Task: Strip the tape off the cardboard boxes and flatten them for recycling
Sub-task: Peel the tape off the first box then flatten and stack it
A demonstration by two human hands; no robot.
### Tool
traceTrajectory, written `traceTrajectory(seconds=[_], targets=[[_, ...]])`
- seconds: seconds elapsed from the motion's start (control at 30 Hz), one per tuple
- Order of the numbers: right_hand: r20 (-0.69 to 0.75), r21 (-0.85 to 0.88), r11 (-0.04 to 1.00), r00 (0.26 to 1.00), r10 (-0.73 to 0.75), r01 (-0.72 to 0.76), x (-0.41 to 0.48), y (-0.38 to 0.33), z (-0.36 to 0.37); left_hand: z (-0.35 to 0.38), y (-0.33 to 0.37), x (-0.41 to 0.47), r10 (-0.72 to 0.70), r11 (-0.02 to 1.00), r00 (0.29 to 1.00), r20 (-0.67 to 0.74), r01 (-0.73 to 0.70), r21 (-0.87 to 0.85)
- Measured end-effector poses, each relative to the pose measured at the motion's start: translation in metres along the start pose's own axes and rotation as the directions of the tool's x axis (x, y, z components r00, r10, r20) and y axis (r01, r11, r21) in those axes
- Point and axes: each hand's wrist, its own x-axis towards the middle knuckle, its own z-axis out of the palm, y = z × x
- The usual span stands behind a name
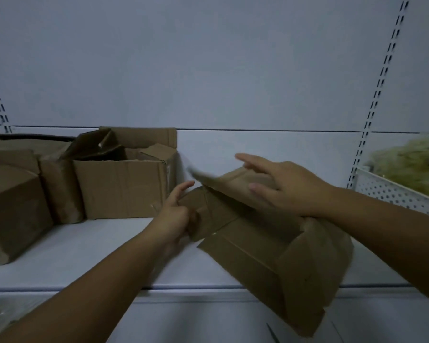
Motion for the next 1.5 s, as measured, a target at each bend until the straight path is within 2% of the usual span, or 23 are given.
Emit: traceTrajectory(seconds=[0.07,0.17,0.3,0.43,0.57,0.63,0.73,0.8,0.9,0.97,1.0,1.07,1.1,1.13,1.2,1.3,1.33,1.37,1.4,1.43,1.5], targets=[[-0.181,-0.086,0.994,0.983,0.045,-0.061,-0.012,0.008,0.002,-0.007,-0.005,0.0,-0.034,0.993,0.999,0.034,0.037,-0.109],[-0.246,-0.006,0.99,0.959,0.138,-0.144,-0.03,0.013,0.014,-0.013,-0.01,-0.001,-0.071,0.978,0.994,0.085,0.086,-0.188],[-0.06,0.0,0.988,0.987,0.151,-0.151,-0.034,0.019,0.037,-0.018,-0.01,-0.002,-0.149,0.945,0.98,0.129,0.18,-0.274],[0.186,-0.089,0.99,0.974,0.127,-0.112,-0.039,0.026,0.06,-0.038,-0.002,-0.003,-0.198,0.916,0.944,0.265,0.274,-0.293],[0.28,-0.039,0.997,0.957,0.074,-0.065,-0.051,0.032,0.071,-0.058,0.012,0.001,-0.186,0.913,0.937,0.296,0.276,-0.3],[0.3,-0.023,0.999,0.953,0.038,-0.032,-0.055,0.037,0.068,-0.055,0.016,0.01,-0.252,0.912,0.914,0.317,0.334,-0.24],[0.321,-0.03,0.998,0.946,-0.035,0.047,-0.066,0.045,0.062,-0.039,0.02,0.027,-0.361,0.922,0.885,0.295,0.385,-0.027],[0.327,-0.069,0.992,0.942,-0.074,0.102,-0.075,0.05,0.055,-0.019,0.024,0.037,-0.423,0.906,0.849,0.317,0.407,0.12],[0.314,-0.151,0.975,0.943,-0.107,0.161,-0.087,0.056,0.045,0.02,0.03,0.046,-0.497,0.868,0.787,0.365,0.443,0.225],[0.296,-0.193,0.975,0.954,-0.048,0.109,-0.097,0.059,0.04,0.043,0.033,0.048,-0.509,0.86,0.768,0.389,0.434,0.268],[0.267,-0.216,0.976,0.963,0.031,0.028,-0.103,0.062,0.039,0.05,0.033,0.049,-0.511,0.859,0.759,0.404,0.435,0.269],[0.125,-0.235,0.94,0.952,0.28,-0.246,-0.114,0.07,0.035,0.058,0.031,0.049,-0.491,0.871,0.754,0.436,0.434,0.231],[0.024,-0.191,0.891,0.905,0.424,-0.412,-0.119,0.074,0.032,0.06,0.029,0.048,-0.455,0.889,0.769,0.449,0.415,0.191],[-0.062,-0.107,0.821,0.827,0.558,-0.561,-0.123,0.077,0.028,0.061,0.026,0.045,-0.406,0.912,0.79,0.46,0.384,0.146],[-0.145,0.098,0.677,0.662,0.735,-0.73,-0.127,0.081,0.019,0.062,0.022,0.04,-0.296,0.95,0.817,0.495,0.306,0.064],[-0.241,0.388,0.543,0.487,0.839,-0.744,-0.128,0.079,0.0,0.059,0.022,0.034,-0.11,0.982,0.844,0.525,0.175,-0.076],[-0.224,0.504,0.482,0.431,0.874,-0.716,-0.127,0.079,-0.008,0.056,0.023,0.032,-0.052,0.983,0.852,0.521,0.135,-0.123],[-0.159,0.619,0.411,0.406,0.9,-0.669,-0.128,0.078,-0.015,0.053,0.026,0.03,-0.008,0.982,0.854,0.52,0.104,-0.157],[-0.061,0.721,0.344,0.44,0.896,-0.601,-0.129,0.077,-0.022,0.049,0.029,0.027,0.029,0.981,0.848,0.529,0.078,-0.178],[0.044,0.799,0.277,0.511,0.858,-0.534,-0.13,0.076,-0.031,0.045,0.033,0.024,0.066,0.981,0.834,0.548,0.046,-0.189],[0.101,0.882,0.223,0.628,0.771,-0.416,-0.129,0.072,-0.047,0.036,0.044,0.019,0.163,0.978,0.785,0.597,-0.05,-0.201]])
